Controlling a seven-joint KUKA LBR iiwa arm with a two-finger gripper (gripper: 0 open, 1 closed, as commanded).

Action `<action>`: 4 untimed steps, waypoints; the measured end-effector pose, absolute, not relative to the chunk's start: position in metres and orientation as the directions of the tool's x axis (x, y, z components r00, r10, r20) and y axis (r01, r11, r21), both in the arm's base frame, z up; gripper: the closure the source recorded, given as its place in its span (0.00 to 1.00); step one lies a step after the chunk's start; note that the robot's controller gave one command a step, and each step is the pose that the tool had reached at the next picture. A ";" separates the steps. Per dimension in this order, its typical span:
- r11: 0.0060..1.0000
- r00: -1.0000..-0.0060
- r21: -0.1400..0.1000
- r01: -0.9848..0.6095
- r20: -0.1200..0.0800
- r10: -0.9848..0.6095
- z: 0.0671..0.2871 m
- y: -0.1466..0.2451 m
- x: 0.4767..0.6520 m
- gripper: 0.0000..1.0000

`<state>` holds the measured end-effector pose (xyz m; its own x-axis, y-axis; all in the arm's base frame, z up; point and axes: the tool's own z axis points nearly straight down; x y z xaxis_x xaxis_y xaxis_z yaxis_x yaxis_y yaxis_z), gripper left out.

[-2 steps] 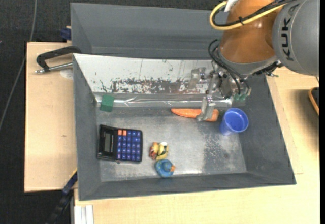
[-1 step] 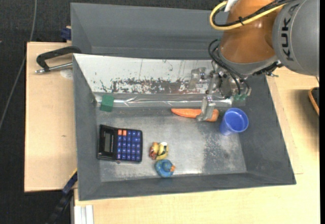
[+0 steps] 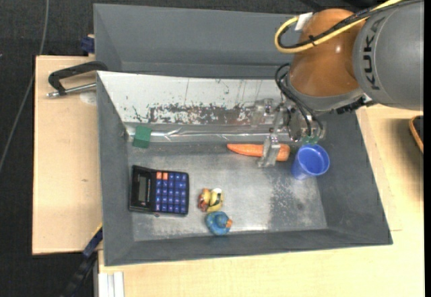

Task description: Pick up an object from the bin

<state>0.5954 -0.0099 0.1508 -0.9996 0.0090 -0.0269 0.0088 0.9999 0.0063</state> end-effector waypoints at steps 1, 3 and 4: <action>1.000 -0.999 0.005 -0.026 -0.025 -0.026 0.089 -0.046 0.587 1.00; 1.000 -0.999 0.006 -0.011 -0.031 -0.011 0.169 -0.073 0.587 1.00; 1.000 -0.999 0.006 -0.011 -0.031 -0.011 0.169 -0.073 0.587 1.00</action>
Offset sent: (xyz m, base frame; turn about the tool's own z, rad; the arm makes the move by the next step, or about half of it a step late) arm 0.0000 0.0000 0.0000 0.0000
